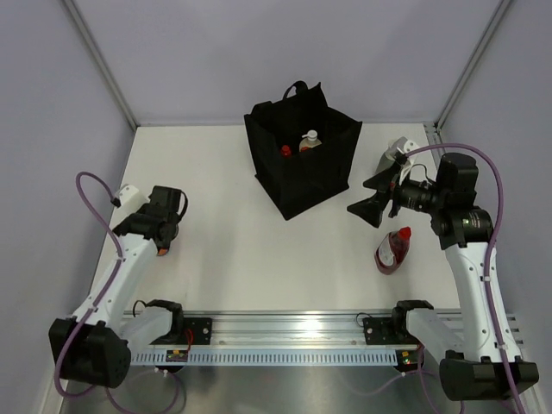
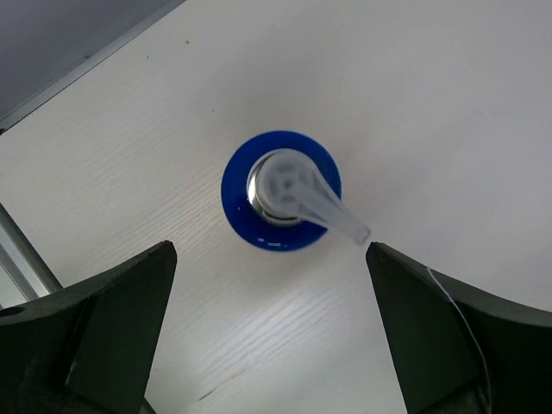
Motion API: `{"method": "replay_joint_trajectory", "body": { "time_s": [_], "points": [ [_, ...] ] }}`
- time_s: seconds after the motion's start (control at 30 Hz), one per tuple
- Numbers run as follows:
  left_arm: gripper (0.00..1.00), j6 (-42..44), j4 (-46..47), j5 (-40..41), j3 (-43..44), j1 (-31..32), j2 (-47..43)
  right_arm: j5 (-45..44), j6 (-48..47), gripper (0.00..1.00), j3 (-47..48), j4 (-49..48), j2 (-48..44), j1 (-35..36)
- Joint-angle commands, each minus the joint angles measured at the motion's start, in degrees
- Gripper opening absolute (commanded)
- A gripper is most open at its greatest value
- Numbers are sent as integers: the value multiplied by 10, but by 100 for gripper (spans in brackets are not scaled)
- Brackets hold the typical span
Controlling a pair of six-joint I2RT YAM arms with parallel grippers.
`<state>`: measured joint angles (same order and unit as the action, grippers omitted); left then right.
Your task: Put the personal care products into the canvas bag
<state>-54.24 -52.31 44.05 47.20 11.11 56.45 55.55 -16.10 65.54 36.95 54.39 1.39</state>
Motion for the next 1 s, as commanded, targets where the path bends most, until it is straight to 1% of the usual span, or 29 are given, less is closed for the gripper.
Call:
{"method": "replay_joint_trajectory", "body": {
  "time_s": [0.0,0.1,0.33,0.5,0.63,0.7,0.73,0.77,0.87,0.9,0.97],
  "points": [
    [97,63,77,-26,27,-42,54,62,20,99,-14,-62,-17,-30],
    [96,92,113,-45,24,-57,80,74,16,99,-24,-64,-20,-41],
    [95,124,166,-68,12,-94,109,90,12,100,-47,-74,-25,-56],
    [91,128,179,-74,4,-107,127,101,8,99,-56,-74,-25,-62],
    [82,131,187,-81,-3,-110,131,105,7,100,-59,-74,-26,-67],
    [79,133,188,-85,-2,-110,131,105,8,99,-59,-74,-24,-68],
    [75,135,189,-85,-3,-110,130,107,8,99,-59,-73,-24,-69],
    [66,137,191,-85,-3,-110,129,108,8,100,-59,-74,-24,-70],
    [44,146,198,-93,-5,-110,119,109,8,99,-59,-74,-24,-72],
    [28,149,199,-97,-5,-111,112,110,9,100,-59,-74,-25,-72],
    [14,160,203,-104,-4,-110,104,111,8,99,-59,-73,-24,-74]
  ]
}}
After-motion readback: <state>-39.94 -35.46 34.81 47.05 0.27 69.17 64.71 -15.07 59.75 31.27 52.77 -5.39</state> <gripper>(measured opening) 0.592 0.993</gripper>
